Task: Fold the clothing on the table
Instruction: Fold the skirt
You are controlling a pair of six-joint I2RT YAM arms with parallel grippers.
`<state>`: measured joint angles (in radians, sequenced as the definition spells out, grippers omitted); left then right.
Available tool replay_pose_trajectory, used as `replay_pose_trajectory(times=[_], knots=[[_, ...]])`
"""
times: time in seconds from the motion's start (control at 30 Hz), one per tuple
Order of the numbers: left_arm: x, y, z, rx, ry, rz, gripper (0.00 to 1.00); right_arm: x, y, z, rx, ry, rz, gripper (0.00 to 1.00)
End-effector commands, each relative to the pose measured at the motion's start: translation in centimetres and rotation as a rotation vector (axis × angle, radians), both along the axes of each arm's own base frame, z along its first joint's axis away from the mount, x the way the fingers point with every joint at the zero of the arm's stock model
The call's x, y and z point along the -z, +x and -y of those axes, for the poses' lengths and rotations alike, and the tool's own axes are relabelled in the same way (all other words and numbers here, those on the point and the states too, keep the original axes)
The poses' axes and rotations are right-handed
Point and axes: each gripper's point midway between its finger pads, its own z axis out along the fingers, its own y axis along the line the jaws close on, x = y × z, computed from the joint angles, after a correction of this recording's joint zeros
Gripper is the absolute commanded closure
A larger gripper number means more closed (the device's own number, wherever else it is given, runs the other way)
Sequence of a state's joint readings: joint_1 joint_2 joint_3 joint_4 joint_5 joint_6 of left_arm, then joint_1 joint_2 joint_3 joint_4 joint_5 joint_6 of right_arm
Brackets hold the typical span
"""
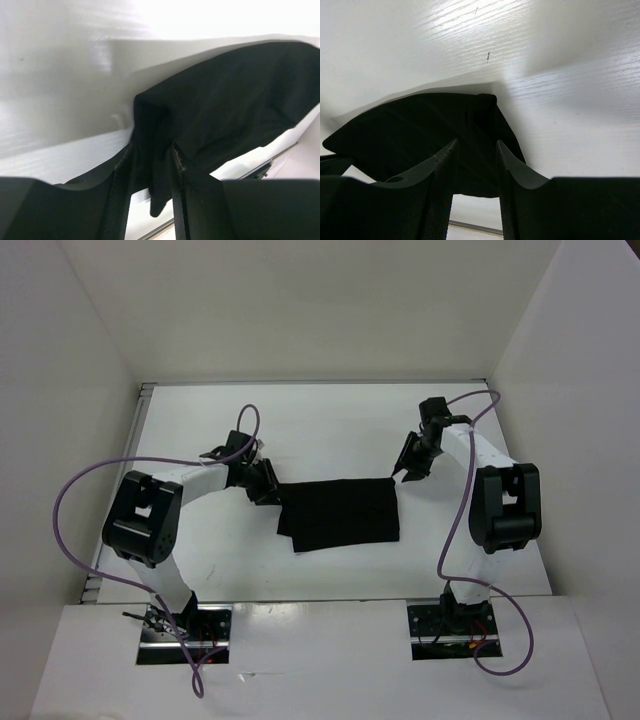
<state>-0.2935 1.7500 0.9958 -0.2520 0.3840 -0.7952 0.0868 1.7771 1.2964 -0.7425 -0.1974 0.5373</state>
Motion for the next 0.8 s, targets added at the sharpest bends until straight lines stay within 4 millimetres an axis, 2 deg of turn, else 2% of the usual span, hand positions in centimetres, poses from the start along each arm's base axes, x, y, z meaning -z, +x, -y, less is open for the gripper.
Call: replay_pose_trajectory(times=[0.0, 0.1, 0.27, 0.4, 0.53, 0.67, 0.77], knots=[[-3.8, 2.0, 1.0, -0.004, -0.066, 0.104, 0.60, 0.5, 0.5, 0.5, 0.012, -0.013, 0.016, 0.59], [-4.5, 2.6, 1.2, -0.010, -0.075, 0.118, 0.60, 0.4, 0.5, 0.3, 0.009, -0.004, 0.022, 0.59], [-4.1, 2.7, 1.3, -0.010, -0.074, 0.115, 0.64, 0.7, 0.2, 0.4, 0.000, -0.007, 0.015, 0.59], [-3.4, 3.1, 1.4, -0.011, -0.071, 0.105, 0.77, 1.0, -0.1, 0.4, 0.000, -0.008, 0.006, 0.59], [-3.5, 3.2, 1.2, -0.008, -0.060, 0.111, 0.80, 1.0, -0.1, 0.4, 0.000, -0.008, 0.006, 0.59], [-3.2, 3.2, 1.2, -0.009, -0.057, 0.102, 0.98, 1.6, 0.0, 0.4, 0.000, -0.009, -0.004, 0.59], [-2.8, 2.9, 1.1, -0.009, -0.055, 0.093, 1.00, 2.1, -0.6, 0.3, -0.003, -0.002, -0.023, 0.64]])
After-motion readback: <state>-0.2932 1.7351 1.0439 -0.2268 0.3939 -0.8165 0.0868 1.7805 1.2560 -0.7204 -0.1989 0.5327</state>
